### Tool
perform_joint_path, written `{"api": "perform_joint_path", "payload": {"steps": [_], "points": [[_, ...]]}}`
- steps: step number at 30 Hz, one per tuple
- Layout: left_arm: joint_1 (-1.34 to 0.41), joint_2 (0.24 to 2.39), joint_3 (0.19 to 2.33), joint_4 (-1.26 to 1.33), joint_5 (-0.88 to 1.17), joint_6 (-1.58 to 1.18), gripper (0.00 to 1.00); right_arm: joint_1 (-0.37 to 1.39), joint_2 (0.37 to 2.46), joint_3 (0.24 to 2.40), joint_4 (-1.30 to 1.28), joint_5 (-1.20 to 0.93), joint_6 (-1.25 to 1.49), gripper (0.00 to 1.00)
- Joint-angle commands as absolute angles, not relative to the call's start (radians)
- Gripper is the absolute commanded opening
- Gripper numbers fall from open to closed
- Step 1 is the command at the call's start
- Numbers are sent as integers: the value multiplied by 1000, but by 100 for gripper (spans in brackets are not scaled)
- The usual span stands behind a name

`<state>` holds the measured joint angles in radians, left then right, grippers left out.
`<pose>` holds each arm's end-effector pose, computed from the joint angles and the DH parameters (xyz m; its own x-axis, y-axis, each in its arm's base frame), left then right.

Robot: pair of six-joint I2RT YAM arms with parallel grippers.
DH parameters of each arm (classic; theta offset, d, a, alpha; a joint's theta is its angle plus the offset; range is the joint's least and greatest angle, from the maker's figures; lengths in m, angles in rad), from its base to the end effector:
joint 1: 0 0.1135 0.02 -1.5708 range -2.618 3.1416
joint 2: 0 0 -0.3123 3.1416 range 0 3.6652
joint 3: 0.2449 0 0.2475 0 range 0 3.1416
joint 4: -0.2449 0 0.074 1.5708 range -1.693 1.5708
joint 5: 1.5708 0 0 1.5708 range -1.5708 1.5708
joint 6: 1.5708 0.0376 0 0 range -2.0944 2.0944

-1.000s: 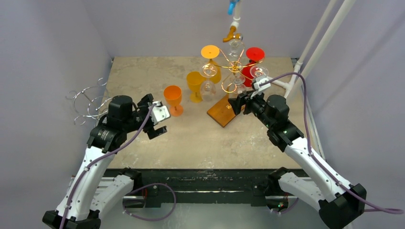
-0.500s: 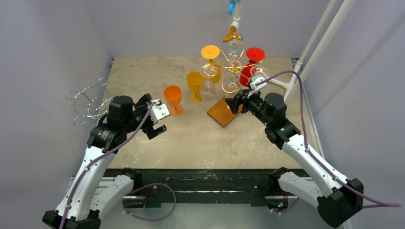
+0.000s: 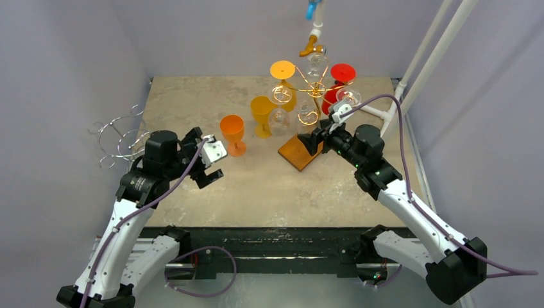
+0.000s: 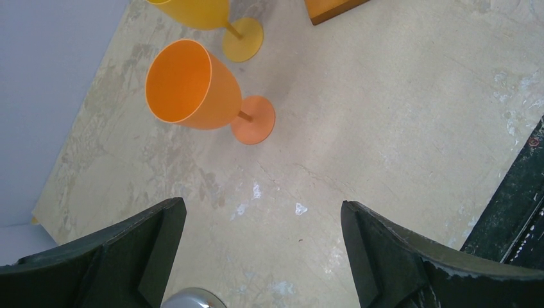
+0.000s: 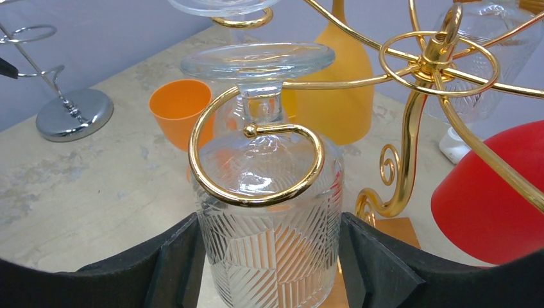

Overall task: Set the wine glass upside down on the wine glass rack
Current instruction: Place the wine glass at the wine rack.

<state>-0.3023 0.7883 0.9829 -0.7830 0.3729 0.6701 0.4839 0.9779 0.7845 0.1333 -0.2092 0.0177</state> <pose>0.1052 -0.0472 0.3798 -0.0634 0.6256 -0.7775 0.7731 0.5234 0.3581 0.1763 0.1015 0.3786 -0.0645 -0.0143 -0.9978 -0.6375 0.7698 0.0301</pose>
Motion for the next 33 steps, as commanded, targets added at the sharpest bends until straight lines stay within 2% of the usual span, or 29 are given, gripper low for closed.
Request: {"api": "perform_joint_path", "payload": {"steps": [1,33], "points": [[-302,779,973,-778,348,657,100,485,965,821,259,-263,-32,0],[-302,782,963,-758,355,678,100,485,852,620,448,-257,-37,0]]}}
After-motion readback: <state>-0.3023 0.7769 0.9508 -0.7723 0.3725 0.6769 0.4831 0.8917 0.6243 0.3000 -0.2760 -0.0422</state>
